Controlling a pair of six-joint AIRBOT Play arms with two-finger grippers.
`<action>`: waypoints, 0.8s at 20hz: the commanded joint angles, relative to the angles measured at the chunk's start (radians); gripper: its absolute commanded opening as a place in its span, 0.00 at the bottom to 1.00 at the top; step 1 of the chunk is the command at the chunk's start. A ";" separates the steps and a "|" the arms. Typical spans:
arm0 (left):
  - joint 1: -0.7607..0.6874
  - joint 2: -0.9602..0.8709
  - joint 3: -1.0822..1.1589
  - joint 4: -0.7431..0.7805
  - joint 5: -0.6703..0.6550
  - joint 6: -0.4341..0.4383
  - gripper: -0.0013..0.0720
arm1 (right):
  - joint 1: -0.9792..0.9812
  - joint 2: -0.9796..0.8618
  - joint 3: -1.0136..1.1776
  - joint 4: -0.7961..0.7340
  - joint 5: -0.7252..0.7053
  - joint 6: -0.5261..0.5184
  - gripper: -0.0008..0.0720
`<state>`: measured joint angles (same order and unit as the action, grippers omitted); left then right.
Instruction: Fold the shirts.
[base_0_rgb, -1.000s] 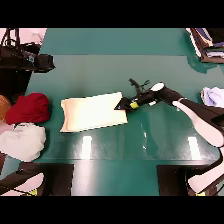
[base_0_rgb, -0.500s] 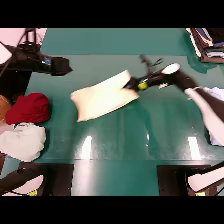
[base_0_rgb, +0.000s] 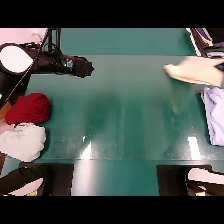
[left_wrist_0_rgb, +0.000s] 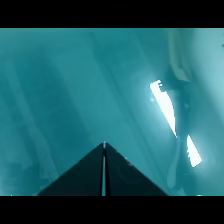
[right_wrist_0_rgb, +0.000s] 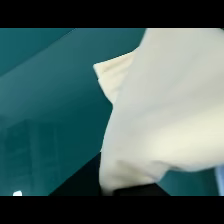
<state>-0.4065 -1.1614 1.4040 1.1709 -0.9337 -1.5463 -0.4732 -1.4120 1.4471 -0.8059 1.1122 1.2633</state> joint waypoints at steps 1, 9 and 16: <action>-0.011 0.000 0.000 -0.002 0.022 -0.018 0.05 | -0.204 0.010 0.002 0.001 0.014 0.005 0.03; -0.011 -0.001 0.000 -0.001 0.023 -0.025 0.05 | -0.248 0.007 0.183 0.063 0.122 0.005 0.03; -0.011 -0.001 0.000 0.001 0.013 -0.013 0.05 | -0.288 0.125 0.262 -0.137 0.234 0.087 0.03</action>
<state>-0.4164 -1.1618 1.4040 1.1702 -0.9127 -1.5700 -0.7425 -1.3308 1.6894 -0.8520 1.2938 1.3132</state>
